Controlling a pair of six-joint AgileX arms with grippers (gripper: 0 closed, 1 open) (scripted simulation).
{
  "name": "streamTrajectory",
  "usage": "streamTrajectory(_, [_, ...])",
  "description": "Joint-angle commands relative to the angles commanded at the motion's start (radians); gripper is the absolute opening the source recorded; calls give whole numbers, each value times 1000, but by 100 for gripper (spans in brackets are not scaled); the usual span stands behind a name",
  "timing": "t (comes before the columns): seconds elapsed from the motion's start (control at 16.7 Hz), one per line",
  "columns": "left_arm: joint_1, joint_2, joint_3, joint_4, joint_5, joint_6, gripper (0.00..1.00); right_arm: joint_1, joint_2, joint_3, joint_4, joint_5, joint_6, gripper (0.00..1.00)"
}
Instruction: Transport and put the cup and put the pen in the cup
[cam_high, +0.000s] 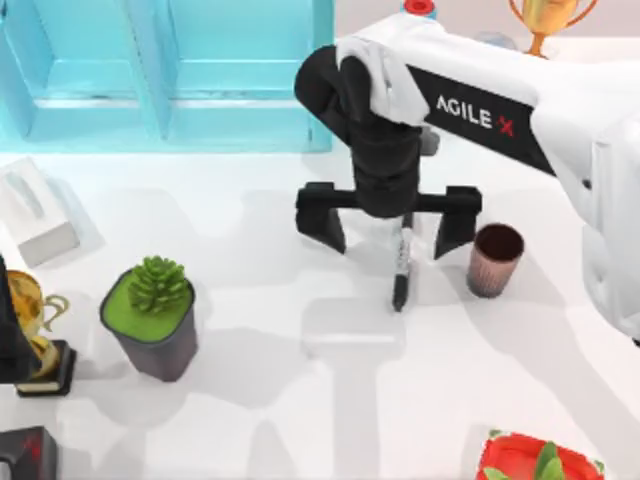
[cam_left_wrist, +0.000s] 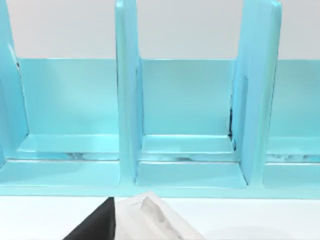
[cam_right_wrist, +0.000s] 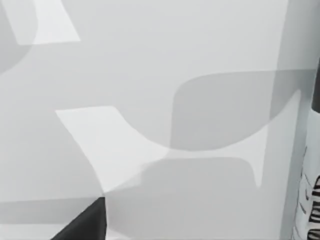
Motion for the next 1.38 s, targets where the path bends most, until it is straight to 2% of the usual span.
streamTrajectory(0.06, [0,0,0,0,0,0,100,0,0,0,0,0,0,100])
streamTrajectory(0.84, [0,0,0,0,0,0,100,0,0,0,0,0,0,2])
streamTrajectory(1.32, [0,0,0,0,0,0,100,0,0,0,0,0,0,0])
streamTrajectory(1.38, [0,0,0,0,0,0,100,13,-50,37,8,-34,26,0])
